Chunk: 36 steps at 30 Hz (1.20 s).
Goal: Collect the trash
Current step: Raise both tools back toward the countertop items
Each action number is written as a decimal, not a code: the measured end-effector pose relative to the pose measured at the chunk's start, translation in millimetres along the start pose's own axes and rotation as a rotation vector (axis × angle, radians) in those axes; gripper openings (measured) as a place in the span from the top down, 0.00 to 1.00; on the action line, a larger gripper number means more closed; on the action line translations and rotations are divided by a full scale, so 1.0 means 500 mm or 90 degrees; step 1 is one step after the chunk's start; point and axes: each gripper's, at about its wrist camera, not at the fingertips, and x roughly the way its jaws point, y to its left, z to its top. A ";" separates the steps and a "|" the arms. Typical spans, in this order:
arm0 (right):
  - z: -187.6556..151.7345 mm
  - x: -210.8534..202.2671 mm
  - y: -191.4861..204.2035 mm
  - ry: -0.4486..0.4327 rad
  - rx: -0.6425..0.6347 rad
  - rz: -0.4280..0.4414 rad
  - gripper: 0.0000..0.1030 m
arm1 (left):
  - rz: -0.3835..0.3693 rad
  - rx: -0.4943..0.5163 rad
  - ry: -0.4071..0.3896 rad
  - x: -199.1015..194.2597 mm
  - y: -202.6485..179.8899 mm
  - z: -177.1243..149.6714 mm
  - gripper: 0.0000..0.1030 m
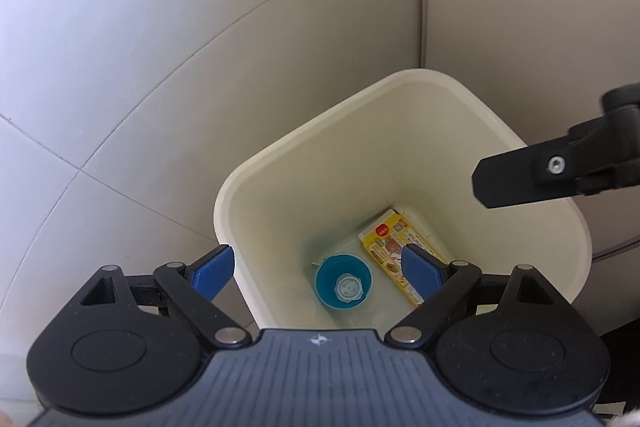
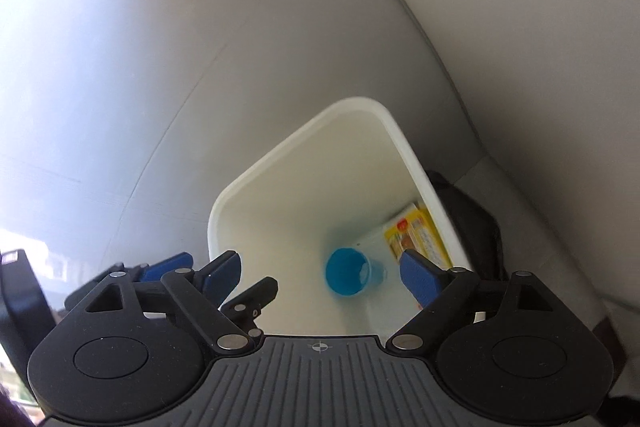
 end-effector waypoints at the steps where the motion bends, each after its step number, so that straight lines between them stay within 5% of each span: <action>1: -0.001 -0.011 0.007 -0.005 -0.008 0.002 0.14 | 0.000 -0.001 -0.001 -0.006 0.002 0.002 0.13; 18: -0.092 -0.329 0.176 -0.163 -0.209 -0.016 0.07 | -0.025 -0.059 -0.091 -0.221 0.018 0.012 0.01; 31: -0.133 -0.652 0.164 -0.365 -0.215 -0.125 0.01 | -0.106 -0.049 -0.197 -0.441 -0.074 0.108 0.01; 36: -0.140 -0.701 0.147 -0.421 -0.203 -0.156 0.00 | -0.151 -0.044 -0.234 -0.436 -0.120 0.128 0.01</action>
